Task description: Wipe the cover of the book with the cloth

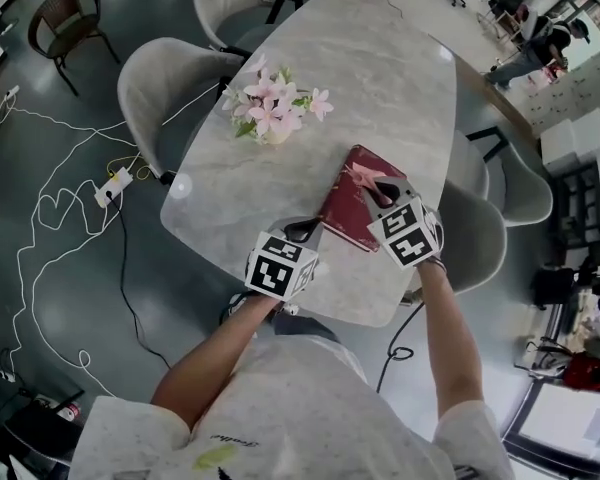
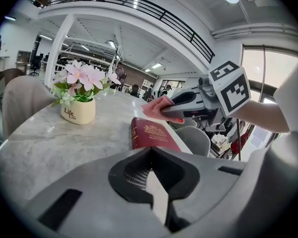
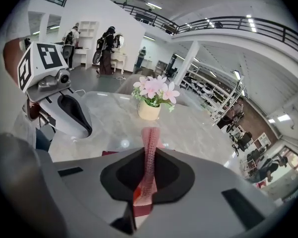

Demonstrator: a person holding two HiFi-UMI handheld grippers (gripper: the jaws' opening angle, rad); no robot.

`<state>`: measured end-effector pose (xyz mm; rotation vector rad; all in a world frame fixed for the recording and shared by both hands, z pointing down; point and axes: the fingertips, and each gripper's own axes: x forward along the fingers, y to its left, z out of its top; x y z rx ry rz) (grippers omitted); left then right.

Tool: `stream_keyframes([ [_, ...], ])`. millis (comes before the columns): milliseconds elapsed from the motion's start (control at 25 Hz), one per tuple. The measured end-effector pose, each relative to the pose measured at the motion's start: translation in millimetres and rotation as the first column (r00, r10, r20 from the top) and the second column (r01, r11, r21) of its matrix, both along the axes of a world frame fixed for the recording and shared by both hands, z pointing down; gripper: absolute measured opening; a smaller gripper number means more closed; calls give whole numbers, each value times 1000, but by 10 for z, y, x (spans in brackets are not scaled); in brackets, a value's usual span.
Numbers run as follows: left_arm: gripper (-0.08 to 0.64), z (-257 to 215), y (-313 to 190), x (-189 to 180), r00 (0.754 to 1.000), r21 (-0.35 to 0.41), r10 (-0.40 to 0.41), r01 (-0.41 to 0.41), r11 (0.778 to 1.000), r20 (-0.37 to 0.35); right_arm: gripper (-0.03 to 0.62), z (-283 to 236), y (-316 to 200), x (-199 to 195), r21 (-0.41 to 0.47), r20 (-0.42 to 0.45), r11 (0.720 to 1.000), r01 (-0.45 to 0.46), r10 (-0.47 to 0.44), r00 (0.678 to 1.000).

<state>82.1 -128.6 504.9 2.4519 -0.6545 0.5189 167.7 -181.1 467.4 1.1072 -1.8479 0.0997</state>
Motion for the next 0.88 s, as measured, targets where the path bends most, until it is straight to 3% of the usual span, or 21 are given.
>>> stream_keyframes([
  [440, 6, 179, -286, 22, 998, -27, -66, 66, 997, 14, 18, 134, -584, 88, -35, -60, 990, 136, -138, 989],
  [880, 8, 384, -460, 28, 992, -58, -120, 122, 991, 39, 18, 543, -1030, 21, -123, -118, 956, 267, -281, 952],
])
